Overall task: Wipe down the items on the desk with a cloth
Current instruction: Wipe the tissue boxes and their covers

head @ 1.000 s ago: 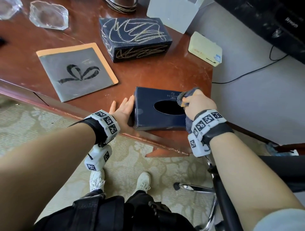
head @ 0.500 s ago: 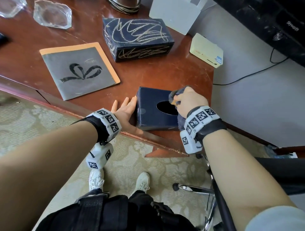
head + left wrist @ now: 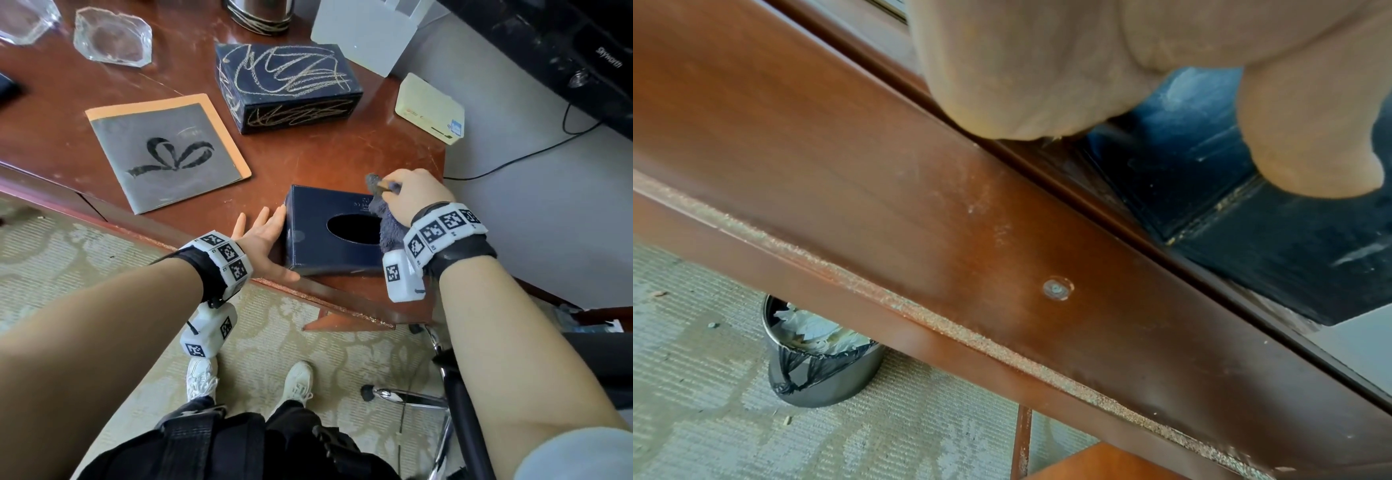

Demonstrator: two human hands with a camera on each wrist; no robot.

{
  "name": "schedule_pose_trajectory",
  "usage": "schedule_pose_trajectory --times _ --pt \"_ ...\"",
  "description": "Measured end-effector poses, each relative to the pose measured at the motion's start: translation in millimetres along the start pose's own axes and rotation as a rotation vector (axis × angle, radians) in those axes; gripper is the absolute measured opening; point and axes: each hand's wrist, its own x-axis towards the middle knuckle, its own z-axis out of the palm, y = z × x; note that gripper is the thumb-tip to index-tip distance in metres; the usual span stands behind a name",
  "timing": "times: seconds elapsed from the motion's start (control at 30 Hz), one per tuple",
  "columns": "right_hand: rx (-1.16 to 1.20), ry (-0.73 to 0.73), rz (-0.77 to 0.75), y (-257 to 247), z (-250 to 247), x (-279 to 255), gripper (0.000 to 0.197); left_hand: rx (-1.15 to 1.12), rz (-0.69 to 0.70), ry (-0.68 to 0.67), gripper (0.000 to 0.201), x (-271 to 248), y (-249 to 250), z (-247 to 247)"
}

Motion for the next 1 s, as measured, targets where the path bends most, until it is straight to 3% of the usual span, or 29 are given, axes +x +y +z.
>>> schedule_pose_trajectory --times 0.1,0.3,0.43,0.57,0.67,1.0 --pt "-0.022 -0.003 0.053 -9.5 10.9 -7.2 0.021 -0.002 -0.002 -0.004 0.123 -1.6 3.3 -0.5" --pt "0.021 -0.034 -0.286 -62.6 16.2 -6.8 0.024 -0.003 -0.009 0.008 0.120 -3.9 5.9 -2.0" --pt "0.005 0.033 -0.295 -81.1 18.6 -10.4 0.027 0.017 -0.024 0.022 0.119 -5.0 8.1 -1.8" --pt "0.023 -0.004 -0.511 -75.4 35.1 -50.2 0.032 0.062 -0.017 0.032 0.112 -0.8 5.5 1.3" --pt "-0.002 -0.098 -0.599 -55.3 41.9 -77.6 0.035 0.095 -0.054 0.043 0.120 3.0 3.5 3.9" --pt "0.162 0.013 -0.262 -0.2 62.4 -82.8 0.045 0.004 -0.120 0.025 0.115 -14.9 18.0 -3.1"
